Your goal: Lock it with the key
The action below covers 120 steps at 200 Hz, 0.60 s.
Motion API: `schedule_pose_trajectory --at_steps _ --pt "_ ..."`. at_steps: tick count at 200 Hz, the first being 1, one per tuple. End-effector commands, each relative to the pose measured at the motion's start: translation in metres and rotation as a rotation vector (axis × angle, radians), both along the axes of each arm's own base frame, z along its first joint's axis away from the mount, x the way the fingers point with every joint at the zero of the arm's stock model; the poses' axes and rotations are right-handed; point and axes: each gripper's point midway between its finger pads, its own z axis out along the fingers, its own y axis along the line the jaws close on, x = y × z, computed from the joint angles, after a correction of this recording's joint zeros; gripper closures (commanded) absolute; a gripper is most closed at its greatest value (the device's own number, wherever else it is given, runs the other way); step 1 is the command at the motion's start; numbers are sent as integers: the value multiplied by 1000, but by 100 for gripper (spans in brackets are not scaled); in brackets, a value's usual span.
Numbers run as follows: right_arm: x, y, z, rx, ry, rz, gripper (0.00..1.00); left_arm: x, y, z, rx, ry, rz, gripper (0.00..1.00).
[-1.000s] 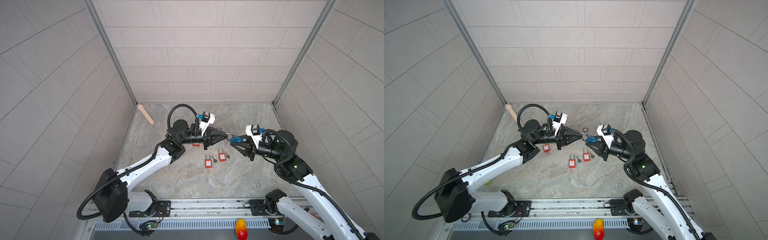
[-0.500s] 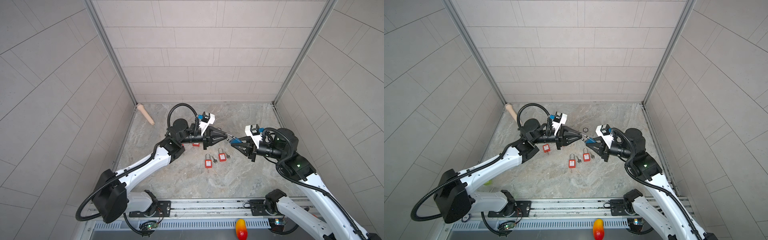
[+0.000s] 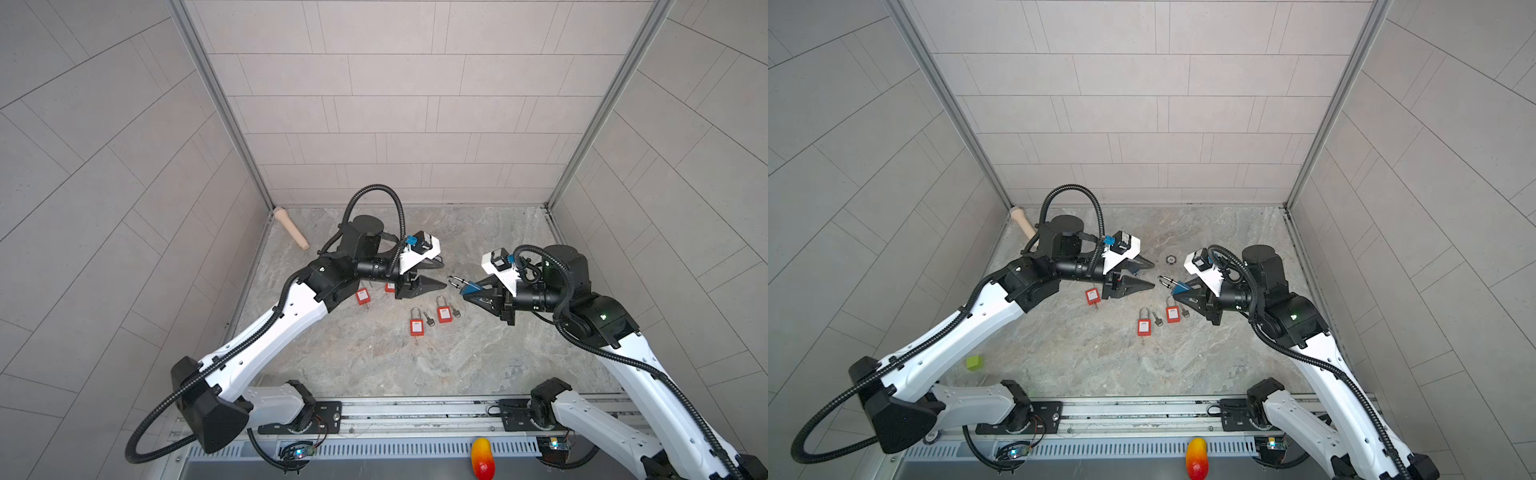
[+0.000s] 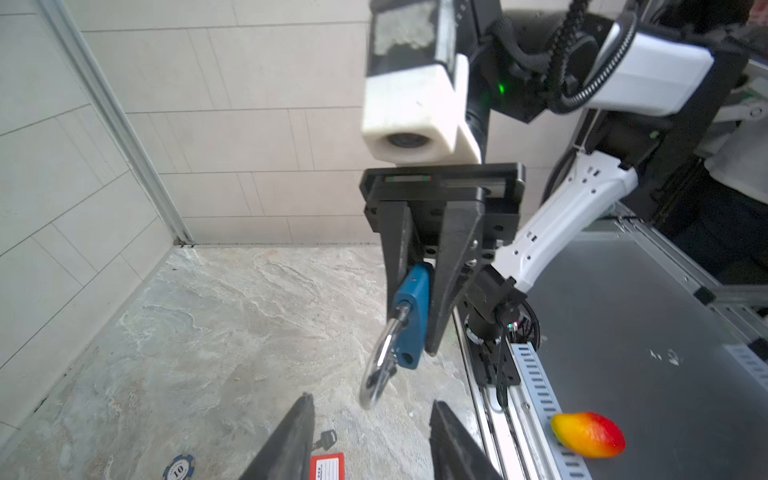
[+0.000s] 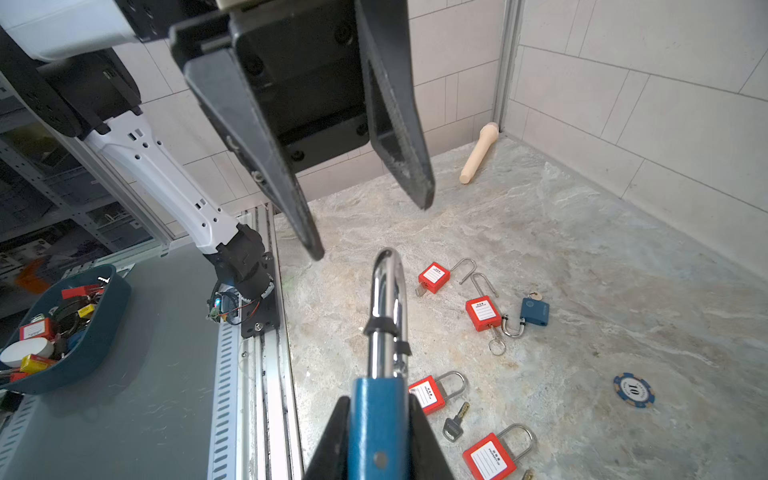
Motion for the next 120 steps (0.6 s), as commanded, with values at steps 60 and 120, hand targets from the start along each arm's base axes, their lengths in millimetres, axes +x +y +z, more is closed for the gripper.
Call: schedule_pose_trajectory --at_steps 60,120 --pt "-13 5 11 11 -23 94 100 -7 -9 -25 159 -55 -43 49" --pt "-13 7 6 -4 -13 119 100 -9 -19 -22 158 -58 -62 57"
